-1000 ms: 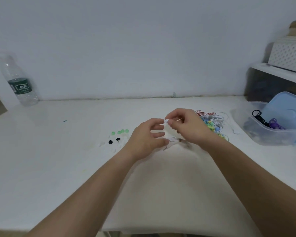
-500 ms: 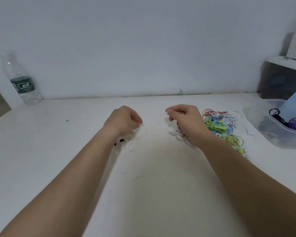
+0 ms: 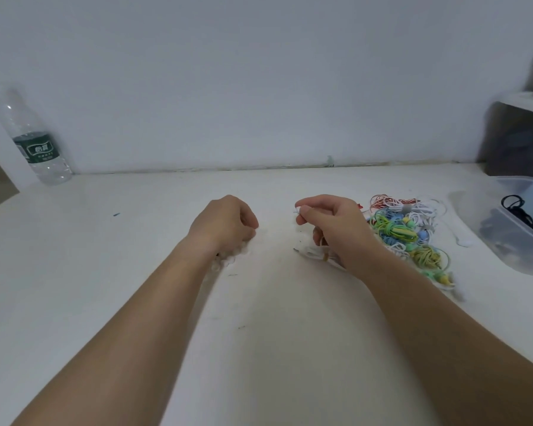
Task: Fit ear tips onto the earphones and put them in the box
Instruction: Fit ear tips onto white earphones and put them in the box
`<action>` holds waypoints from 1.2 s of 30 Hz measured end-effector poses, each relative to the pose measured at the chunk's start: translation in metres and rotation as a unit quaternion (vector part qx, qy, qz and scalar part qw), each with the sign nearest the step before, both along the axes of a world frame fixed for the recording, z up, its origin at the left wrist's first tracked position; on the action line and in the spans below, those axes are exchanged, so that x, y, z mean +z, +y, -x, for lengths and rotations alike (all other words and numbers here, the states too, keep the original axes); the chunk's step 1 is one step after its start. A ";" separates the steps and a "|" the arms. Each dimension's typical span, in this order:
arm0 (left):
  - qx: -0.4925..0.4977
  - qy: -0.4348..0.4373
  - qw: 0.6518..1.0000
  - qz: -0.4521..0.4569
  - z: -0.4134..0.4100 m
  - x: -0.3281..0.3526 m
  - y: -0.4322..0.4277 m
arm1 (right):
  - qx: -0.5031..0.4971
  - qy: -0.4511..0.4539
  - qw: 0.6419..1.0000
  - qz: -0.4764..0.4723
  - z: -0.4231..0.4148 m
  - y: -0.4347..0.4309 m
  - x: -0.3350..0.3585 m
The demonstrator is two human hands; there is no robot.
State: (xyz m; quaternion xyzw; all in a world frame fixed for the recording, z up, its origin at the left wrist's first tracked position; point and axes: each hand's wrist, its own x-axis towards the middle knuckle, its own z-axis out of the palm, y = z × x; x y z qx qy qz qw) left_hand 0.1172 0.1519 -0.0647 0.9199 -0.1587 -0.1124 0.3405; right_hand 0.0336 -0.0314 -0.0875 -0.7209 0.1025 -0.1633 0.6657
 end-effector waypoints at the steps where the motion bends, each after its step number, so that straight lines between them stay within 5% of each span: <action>1: 0.003 -0.004 1.000 0.014 0.000 0.000 0.003 | 0.001 -0.002 1.000 -0.001 0.001 0.001 0.001; 5: -0.004 -0.062 0.987 0.146 -0.001 -0.002 0.014 | 0.014 -0.020 1.000 -0.018 0.010 0.006 0.003; 9: -0.035 0.092 0.920 0.380 0.010 -0.003 0.012 | 0.022 -0.038 0.999 -0.023 0.015 0.012 0.006; 12: -0.036 0.175 0.868 0.464 0.015 -0.002 0.007 | 0.030 -0.055 0.998 -0.020 0.018 0.012 0.009; 23: -0.086 0.225 0.836 0.493 0.024 -0.003 -0.001 | 0.067 -0.074 0.995 0.006 0.020 0.012 0.014; 36: -0.083 0.210 0.855 0.467 0.025 -0.001 0.000 | 0.046 -0.065 0.997 0.008 0.020 0.011 0.014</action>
